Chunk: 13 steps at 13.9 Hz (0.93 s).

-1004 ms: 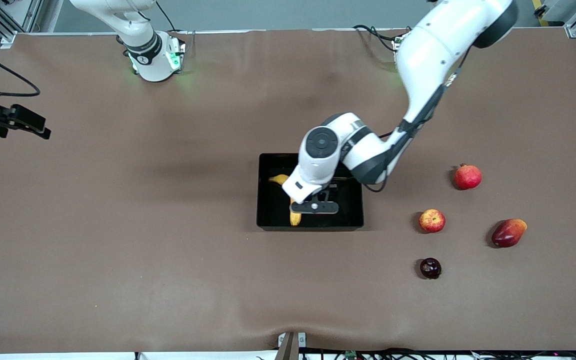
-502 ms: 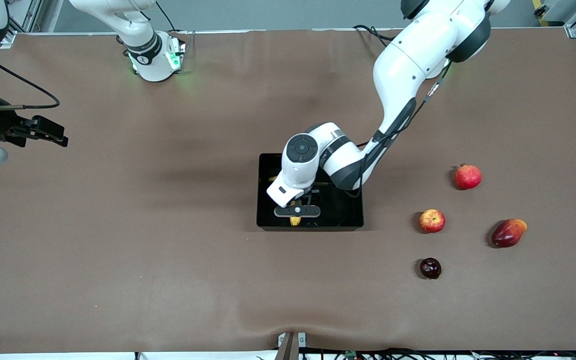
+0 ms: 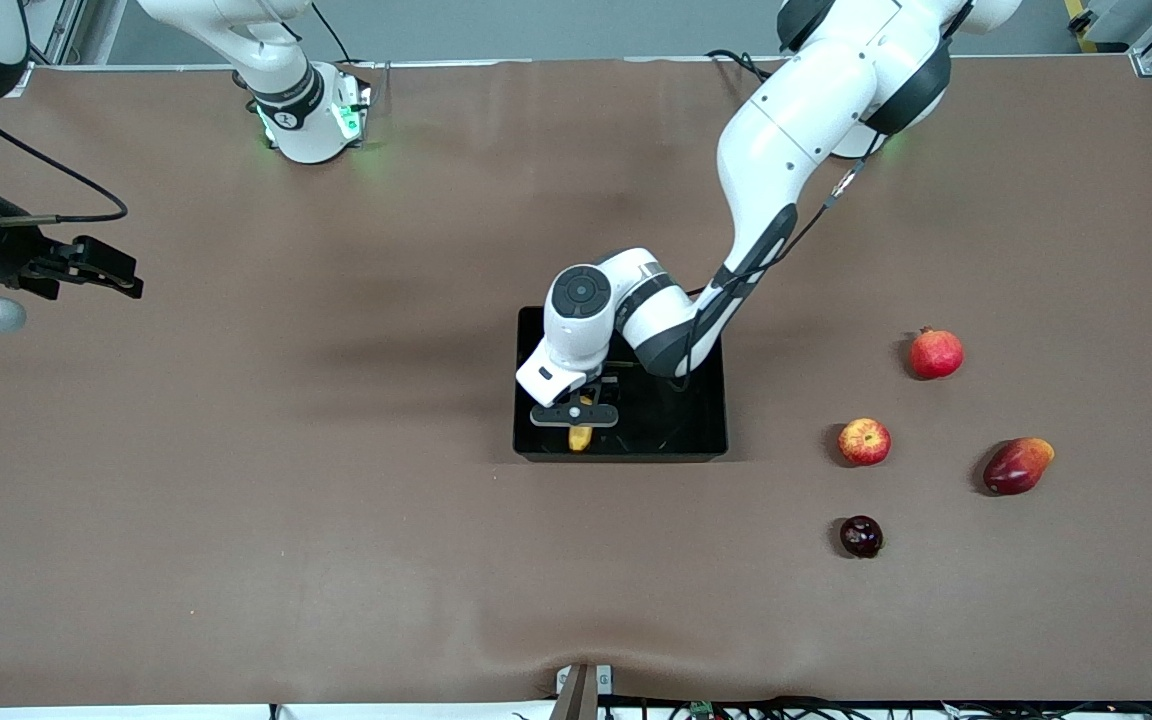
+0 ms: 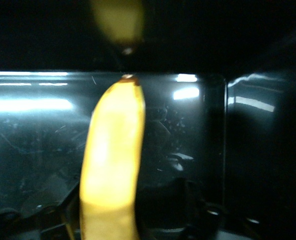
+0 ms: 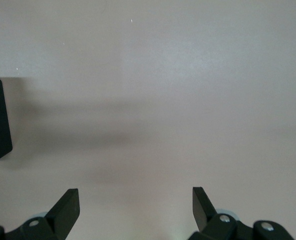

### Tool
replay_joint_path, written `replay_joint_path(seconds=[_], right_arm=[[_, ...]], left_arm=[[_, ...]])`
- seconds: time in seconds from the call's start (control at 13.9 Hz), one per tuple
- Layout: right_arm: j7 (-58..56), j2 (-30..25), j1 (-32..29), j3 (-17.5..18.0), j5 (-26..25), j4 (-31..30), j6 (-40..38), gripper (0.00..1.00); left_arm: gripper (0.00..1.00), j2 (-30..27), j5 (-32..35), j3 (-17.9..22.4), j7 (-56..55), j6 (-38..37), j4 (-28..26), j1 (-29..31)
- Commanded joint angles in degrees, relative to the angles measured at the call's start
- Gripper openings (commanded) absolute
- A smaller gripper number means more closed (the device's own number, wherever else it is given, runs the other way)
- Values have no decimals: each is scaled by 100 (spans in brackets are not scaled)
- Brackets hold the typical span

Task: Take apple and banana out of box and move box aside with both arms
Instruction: 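Grasp the yellow banana in the box with the left gripper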

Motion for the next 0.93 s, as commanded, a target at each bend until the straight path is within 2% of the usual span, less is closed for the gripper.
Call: replay_joint_path(seconds=[0.0,0.14,0.36,0.72,0.86], right_arm=[[-31,50,21,-18,67,108,-5,100],[-31,50,21,-18,67,108,-5,100],[-31,59,30,-18,67,108,-5,100],[-14,208,214,-18,59,108,30,100],[-5,348,354,-9,76,108,310,100]], left_arm=[[35,113,39,141,-145,73,196,-134],[0,52,65,141,-127,-15,169,-134],[0,-193,65,132,-127,-585,178,-134],[0,-1037,-119,62,-101,-1526,178,6],[0,-1406,-189,62,4,-1720,169,225]])
